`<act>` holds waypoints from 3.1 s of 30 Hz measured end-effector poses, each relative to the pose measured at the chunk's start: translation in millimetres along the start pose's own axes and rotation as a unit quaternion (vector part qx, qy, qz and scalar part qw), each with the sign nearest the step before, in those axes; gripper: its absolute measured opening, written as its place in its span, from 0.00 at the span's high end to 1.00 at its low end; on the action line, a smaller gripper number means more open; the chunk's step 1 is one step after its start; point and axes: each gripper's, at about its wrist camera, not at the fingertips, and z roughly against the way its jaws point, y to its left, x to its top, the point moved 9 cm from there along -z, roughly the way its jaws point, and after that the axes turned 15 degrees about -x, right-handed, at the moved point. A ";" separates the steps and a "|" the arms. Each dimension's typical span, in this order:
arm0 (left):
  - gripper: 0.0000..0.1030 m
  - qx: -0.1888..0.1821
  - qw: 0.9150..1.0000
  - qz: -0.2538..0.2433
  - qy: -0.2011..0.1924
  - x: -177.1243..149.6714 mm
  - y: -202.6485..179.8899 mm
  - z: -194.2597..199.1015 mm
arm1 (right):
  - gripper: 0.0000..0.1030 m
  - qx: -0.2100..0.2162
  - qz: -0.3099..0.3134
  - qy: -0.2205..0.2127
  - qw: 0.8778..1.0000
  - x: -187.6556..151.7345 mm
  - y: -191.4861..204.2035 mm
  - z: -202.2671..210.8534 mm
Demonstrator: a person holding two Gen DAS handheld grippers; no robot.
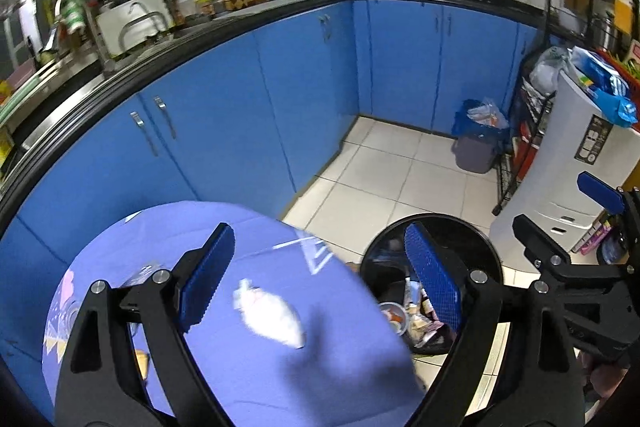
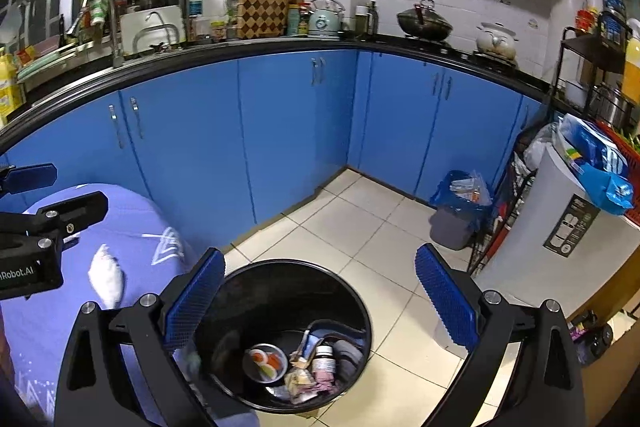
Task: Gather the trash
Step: 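Move both tools back over the table toward the remaining wrappers, then grasp the gold-and-white snack wrapper with the left tool while the right tool grasps the white plastic bag, then carry both items over the black bin while the right tool releases the white bag inside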
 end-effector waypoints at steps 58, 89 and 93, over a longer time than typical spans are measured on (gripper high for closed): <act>0.64 0.078 0.963 0.239 0.097 -189.9 255.6 28.1 | 0.55 0.177 0.183 0.113 0.960 -74.2 272.4 -14.2; 0.66 0.017 0.992 0.111 0.053 -102.9 132.0 27.3 | 0.78 0.157 0.161 0.042 0.973 -37.0 176.3 38.7; 0.66 0.003 0.994 0.101 0.049 -88.5 112.9 23.8 | 0.78 0.152 0.145 0.039 0.977 -33.3 153.3 37.6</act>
